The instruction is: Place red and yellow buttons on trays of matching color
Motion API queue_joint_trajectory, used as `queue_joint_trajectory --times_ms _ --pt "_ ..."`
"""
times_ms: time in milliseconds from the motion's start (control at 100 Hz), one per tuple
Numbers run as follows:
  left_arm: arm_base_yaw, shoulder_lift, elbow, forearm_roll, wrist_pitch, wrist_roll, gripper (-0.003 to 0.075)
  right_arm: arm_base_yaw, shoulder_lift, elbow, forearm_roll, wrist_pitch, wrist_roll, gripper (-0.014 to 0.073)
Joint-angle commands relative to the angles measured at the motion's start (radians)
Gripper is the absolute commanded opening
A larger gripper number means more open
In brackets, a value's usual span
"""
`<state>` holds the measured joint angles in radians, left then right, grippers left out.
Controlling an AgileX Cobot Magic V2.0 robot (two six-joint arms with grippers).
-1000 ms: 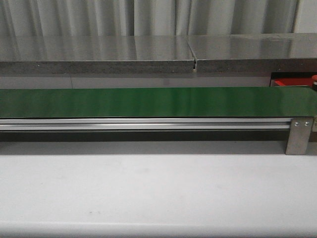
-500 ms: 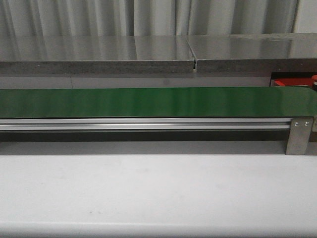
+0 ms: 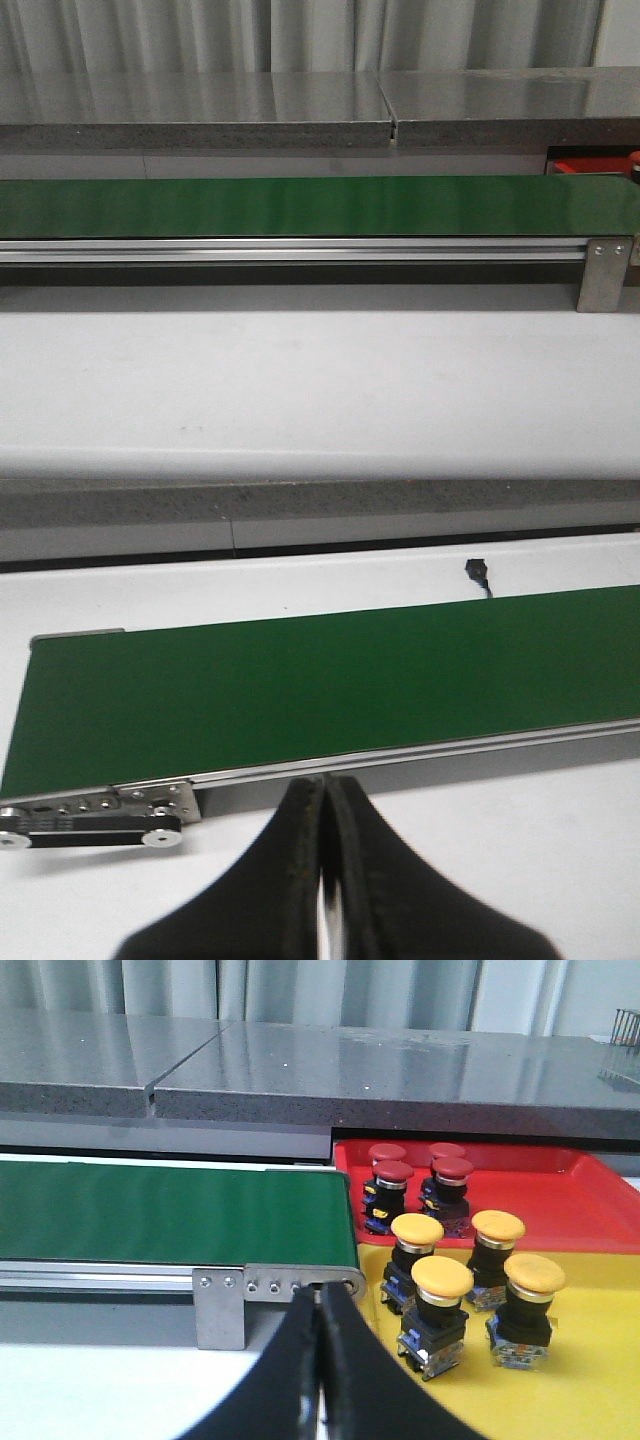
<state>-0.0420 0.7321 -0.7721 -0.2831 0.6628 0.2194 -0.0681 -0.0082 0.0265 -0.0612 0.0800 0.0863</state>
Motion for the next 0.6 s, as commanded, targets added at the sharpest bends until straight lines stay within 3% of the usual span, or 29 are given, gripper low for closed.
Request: queue_joint_trajectory --times_ms 0,290,410,590 --pt "-0.008 -0.022 -0.011 0.036 -0.131 -0.048 -0.0020 -0.001 -0.022 -0.023 -0.011 -0.080 -0.003 -0.0116" --pt "-0.008 -0.161 0.185 0.200 -0.489 -0.142 -0.0020 -0.001 -0.022 -0.023 -0.011 -0.080 -0.003 -0.0116" --pt "-0.002 -0.237 0.264 0.291 -0.527 -0.235 -0.0020 -0.001 -0.022 -0.023 -0.011 -0.080 -0.003 -0.0116" --pt "0.005 -0.353 0.369 0.298 -0.585 -0.234 -0.0020 -0.001 -0.022 -0.023 -0.011 -0.080 -0.003 -0.0116"
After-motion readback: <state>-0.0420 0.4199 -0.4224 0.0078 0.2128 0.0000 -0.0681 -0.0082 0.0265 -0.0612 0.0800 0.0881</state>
